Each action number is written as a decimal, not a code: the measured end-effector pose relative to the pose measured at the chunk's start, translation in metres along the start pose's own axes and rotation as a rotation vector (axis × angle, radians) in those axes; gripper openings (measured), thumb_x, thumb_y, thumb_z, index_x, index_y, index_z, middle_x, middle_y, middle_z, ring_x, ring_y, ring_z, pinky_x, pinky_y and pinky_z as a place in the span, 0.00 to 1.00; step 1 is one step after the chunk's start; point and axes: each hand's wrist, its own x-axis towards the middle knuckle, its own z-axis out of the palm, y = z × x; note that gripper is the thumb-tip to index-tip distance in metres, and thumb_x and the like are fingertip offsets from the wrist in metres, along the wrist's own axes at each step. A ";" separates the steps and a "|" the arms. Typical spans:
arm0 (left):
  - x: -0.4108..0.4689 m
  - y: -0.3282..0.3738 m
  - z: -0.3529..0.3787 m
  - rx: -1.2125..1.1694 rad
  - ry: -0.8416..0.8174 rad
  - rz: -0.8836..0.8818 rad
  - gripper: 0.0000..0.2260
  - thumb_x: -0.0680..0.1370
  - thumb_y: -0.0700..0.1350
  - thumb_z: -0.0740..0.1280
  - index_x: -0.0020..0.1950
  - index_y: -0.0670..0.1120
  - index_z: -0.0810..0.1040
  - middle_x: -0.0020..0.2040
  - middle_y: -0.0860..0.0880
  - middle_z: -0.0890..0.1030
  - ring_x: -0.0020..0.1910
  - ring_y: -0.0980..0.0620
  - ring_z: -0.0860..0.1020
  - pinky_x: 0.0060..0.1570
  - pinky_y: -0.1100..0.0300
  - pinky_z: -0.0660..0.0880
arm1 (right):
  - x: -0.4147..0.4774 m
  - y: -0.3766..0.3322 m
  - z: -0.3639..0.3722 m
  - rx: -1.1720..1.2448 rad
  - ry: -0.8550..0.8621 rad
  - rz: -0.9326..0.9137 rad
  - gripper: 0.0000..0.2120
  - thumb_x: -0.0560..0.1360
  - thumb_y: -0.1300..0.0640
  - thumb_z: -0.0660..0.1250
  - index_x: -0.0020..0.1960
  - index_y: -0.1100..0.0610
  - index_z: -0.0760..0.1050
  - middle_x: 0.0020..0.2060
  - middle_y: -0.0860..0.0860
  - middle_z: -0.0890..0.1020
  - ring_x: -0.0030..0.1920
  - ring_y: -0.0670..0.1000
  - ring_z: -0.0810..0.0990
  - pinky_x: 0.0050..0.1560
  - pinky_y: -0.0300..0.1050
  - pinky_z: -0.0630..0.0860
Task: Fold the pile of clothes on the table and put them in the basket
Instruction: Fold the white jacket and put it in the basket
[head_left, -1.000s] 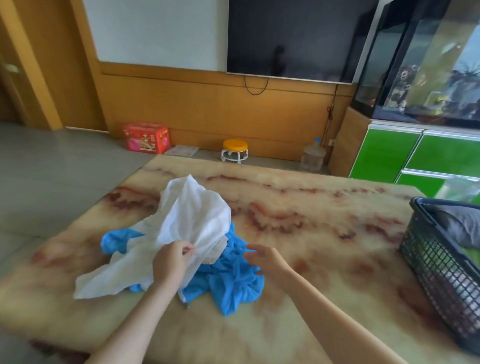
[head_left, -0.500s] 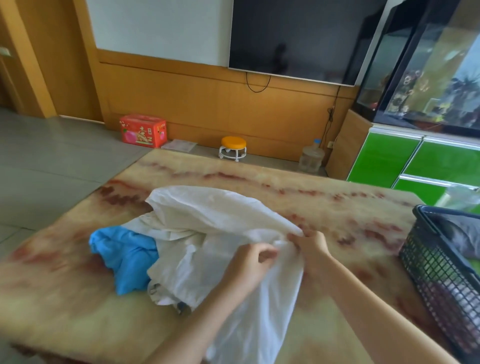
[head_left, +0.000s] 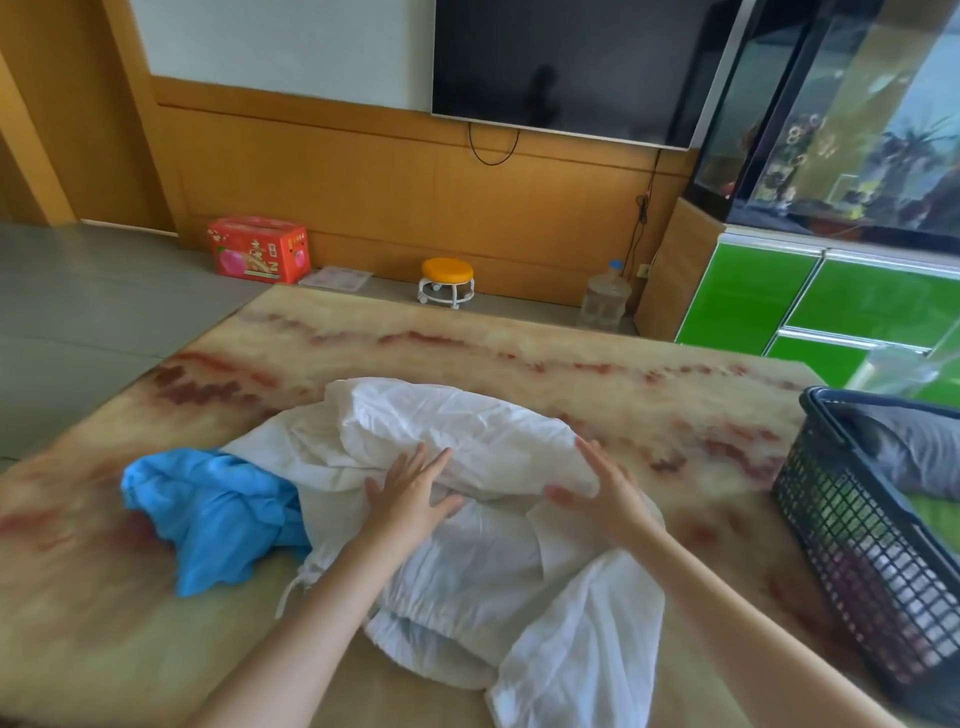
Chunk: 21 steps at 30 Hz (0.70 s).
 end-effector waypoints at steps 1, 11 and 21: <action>0.001 -0.002 0.003 0.000 -0.006 0.002 0.30 0.77 0.60 0.60 0.76 0.59 0.51 0.78 0.52 0.46 0.77 0.49 0.46 0.71 0.39 0.48 | -0.001 -0.007 0.010 -0.080 -0.046 -0.044 0.39 0.68 0.41 0.72 0.74 0.44 0.59 0.74 0.46 0.61 0.75 0.51 0.53 0.73 0.46 0.53; -0.002 -0.023 0.009 -0.181 0.442 -0.041 0.38 0.76 0.55 0.65 0.77 0.54 0.45 0.77 0.47 0.38 0.76 0.46 0.42 0.73 0.40 0.45 | 0.033 -0.058 0.053 -0.182 -0.084 -0.488 0.40 0.69 0.39 0.70 0.75 0.41 0.53 0.76 0.43 0.51 0.74 0.53 0.50 0.72 0.48 0.52; -0.005 -0.046 0.037 -0.016 0.442 -0.183 0.47 0.64 0.78 0.38 0.74 0.52 0.28 0.76 0.46 0.33 0.75 0.48 0.37 0.70 0.43 0.40 | 0.109 -0.100 0.051 -0.207 0.034 -0.176 0.12 0.75 0.52 0.64 0.55 0.55 0.80 0.50 0.57 0.82 0.52 0.58 0.80 0.43 0.43 0.70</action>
